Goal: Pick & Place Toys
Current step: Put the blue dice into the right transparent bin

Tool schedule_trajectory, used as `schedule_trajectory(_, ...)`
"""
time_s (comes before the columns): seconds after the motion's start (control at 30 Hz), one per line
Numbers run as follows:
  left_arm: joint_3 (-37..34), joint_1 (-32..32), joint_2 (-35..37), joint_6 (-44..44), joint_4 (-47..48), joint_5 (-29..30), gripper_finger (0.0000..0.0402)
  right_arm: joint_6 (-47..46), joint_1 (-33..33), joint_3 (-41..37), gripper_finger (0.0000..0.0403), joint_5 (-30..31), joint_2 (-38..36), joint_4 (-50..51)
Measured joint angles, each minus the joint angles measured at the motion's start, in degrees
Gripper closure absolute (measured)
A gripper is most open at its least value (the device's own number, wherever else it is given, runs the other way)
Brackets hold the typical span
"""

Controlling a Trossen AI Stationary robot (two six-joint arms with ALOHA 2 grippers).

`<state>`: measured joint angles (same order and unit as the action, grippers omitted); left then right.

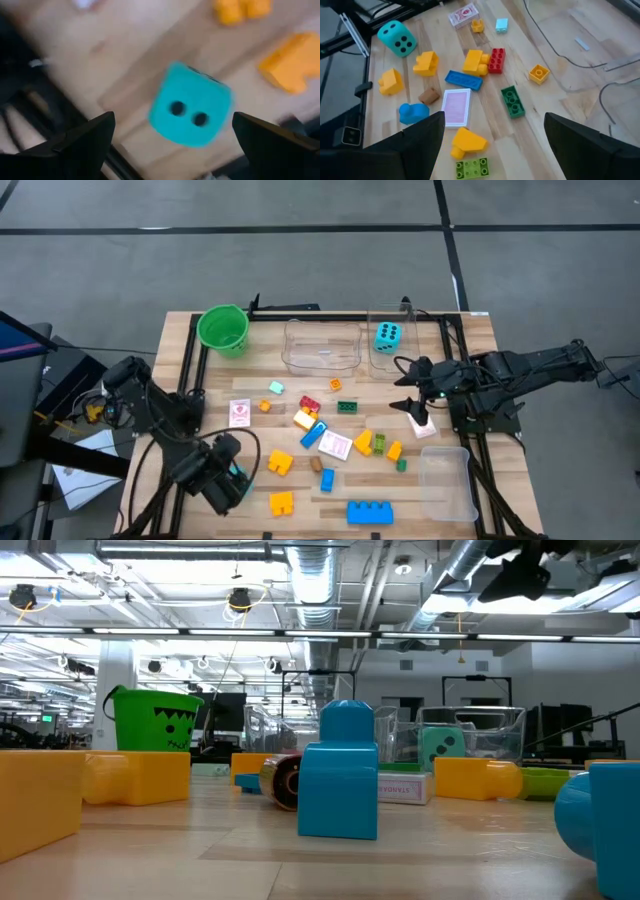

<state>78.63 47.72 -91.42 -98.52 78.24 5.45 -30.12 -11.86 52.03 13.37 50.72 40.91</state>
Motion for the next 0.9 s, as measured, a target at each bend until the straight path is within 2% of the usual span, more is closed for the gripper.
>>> schedule_trajectory(0.1, 0.0, 0.2, 0.3, 6.3, -3.4, -0.4, 0.0002, -1.8, 0.0, 0.0, 0.0072, 0.0, 0.0, 0.1)
schedule_trajectory(0.17, 0.0, 0.6, 0.3, 7.4, -3.4, 0.1, 0.0002, -2.9, 0.0, 0.0, 0.0072, 0.0, 0.0, -0.1)
schedule_trajectory(0.33, -2.0, 1.2, 0.3, 7.7, -3.3, 1.6, 0.0002, -5.0, -0.1, 0.0, 0.0072, 0.0, 0.4, -1.4)
schedule_trajectory(0.47, -5.4, 1.7, 0.3, 6.8, -5.6, 0.5, 0.0002, -7.0, -0.3, 0.0, 0.0072, -0.5, 1.2, -2.7)
schedule_trajectory(0.9, -10.3, 7.2, 0.3, 6.6, -10.9, 2.1, 0.0002, -13.8, -7.6, 0.0, 0.0072, -1.3, 9.2, -11.5)
